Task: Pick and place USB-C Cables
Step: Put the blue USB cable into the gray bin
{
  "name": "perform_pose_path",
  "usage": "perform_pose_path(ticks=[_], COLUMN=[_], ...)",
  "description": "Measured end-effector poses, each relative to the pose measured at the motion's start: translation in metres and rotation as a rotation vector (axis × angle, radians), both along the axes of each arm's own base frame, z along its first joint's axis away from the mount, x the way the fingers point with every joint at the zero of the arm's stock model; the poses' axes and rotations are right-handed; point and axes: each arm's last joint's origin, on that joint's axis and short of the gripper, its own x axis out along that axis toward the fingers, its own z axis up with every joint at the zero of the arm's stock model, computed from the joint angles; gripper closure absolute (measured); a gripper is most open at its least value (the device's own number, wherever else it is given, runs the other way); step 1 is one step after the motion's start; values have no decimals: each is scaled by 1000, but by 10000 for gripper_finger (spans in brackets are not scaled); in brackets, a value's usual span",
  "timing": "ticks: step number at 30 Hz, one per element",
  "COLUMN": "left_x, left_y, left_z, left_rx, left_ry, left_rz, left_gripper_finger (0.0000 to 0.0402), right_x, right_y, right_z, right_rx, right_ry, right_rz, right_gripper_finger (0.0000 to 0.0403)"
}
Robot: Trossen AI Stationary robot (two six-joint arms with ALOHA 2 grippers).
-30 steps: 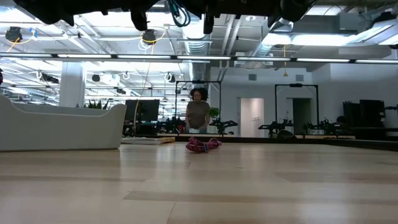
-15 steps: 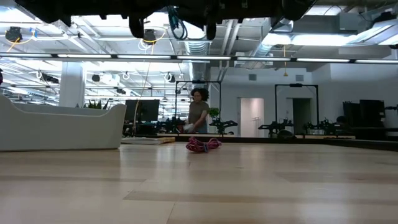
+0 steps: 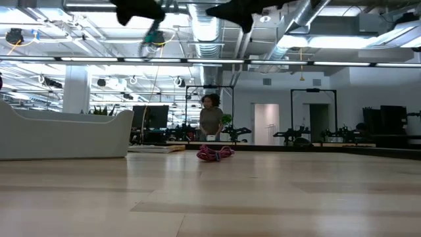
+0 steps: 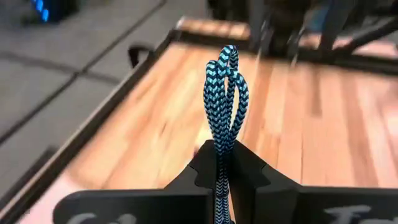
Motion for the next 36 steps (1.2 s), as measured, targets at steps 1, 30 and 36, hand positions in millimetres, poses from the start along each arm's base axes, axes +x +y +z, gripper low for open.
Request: perform_pose_path(ticks=[1, 30, 36], left_x=[-4, -54, -53], left_y=[-2, -38, -39], left_z=[1, -128, -135], left_rx=[-19, -326, -310], left_ry=[37, 533, 583], left_rz=[23, 267, 226], left_gripper_finger=[401, 398, 398], right_x=[-4, -10, -10], right_y=[0, -1, -2], right_z=[2, -8, -9], right_rx=[-1, 22, 22], right_ry=[10, 154, 160], right_rz=[-8, -82, -82], right_gripper_finger=[154, 155, 155])
